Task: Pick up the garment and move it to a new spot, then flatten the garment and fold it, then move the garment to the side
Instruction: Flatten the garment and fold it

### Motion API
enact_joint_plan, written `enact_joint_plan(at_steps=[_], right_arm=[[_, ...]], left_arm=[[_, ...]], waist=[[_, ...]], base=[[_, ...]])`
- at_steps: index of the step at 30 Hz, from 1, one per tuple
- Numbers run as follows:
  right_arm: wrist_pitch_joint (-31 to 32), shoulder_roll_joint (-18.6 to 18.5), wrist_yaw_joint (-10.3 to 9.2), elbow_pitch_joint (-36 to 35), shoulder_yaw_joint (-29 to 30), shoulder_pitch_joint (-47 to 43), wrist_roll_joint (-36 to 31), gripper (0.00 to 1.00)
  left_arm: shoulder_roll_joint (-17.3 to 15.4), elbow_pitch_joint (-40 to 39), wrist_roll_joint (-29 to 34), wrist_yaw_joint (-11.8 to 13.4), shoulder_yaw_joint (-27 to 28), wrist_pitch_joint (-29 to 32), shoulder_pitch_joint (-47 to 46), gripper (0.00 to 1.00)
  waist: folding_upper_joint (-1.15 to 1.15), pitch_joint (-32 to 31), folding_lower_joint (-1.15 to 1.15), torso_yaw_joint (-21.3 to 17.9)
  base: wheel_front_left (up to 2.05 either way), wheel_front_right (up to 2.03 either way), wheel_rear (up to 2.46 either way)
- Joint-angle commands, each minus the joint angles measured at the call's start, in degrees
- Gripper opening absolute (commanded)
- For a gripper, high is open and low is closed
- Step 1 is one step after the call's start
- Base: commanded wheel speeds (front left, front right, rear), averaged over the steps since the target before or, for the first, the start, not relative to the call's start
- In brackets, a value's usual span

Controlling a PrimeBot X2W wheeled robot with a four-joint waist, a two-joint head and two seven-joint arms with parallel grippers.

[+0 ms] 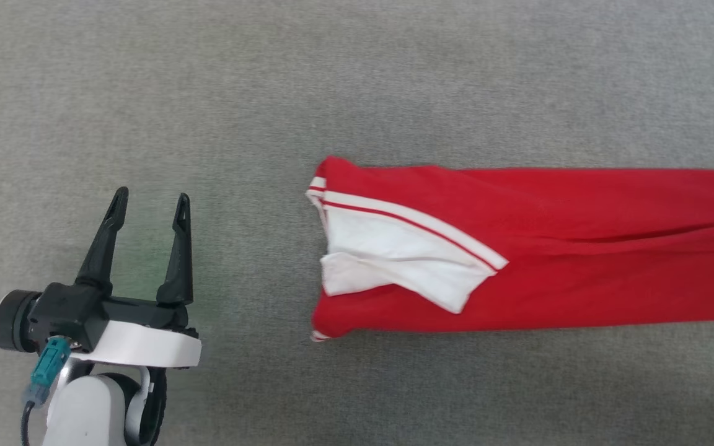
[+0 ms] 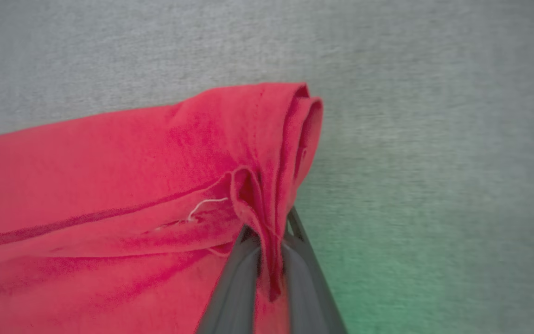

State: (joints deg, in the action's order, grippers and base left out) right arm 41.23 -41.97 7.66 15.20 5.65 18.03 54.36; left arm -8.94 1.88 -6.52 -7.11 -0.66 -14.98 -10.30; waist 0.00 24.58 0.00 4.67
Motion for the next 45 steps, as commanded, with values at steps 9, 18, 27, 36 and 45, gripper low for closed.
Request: enact_joint_plan(at_steps=[9,18,27,36,45], right_arm=[[-1.51,-4.19,-0.31,3.43,6.69,0.29,-2.26,0.0],[-4.52,-8.19,-0.31,11.99,14.31,1.9,-3.93,0.0],[-5.06,-8.13,-0.18,4.69,8.73,-1.48,0.07,0.0],[-2.74,-7.98,-0.18,-14.53,-2.72,-5.29,-0.78,0.0],[0.91,-3.41,-0.18,-23.83,-14.44,-2.7,-5.37,0.0]], left_arm=[[-1.97,-0.02,-1.37,-0.36,-1.48,-0.26,-1.57,1.0],[-3.34,0.25,-0.64,-0.37,-2.53,-0.26,-2.49,1.0],[-3.11,2.66,-1.47,-0.38,-3.74,-0.26,-0.92,1.0],[-2.12,3.85,-1.89,-0.38,-2.01,-0.26,0.93,1.0],[-0.24,3.77,-1.21,-0.38,-2.06,-0.26,2.11,1.0]], waist=[[0.0,1.68,0.0,-3.47],[0.0,2.23,0.0,-4.85],[0.0,-0.72,0.0,-4.79],[0.0,-4.07,0.0,-4.23],[0.0,-5.7,0.0,-1.11]], base=[[0.0,0.0,0.0],[0.0,0.0,0.0],[0.0,0.0,0.0],[0.0,0.0,0.0],[0.0,0.0,0.0]])
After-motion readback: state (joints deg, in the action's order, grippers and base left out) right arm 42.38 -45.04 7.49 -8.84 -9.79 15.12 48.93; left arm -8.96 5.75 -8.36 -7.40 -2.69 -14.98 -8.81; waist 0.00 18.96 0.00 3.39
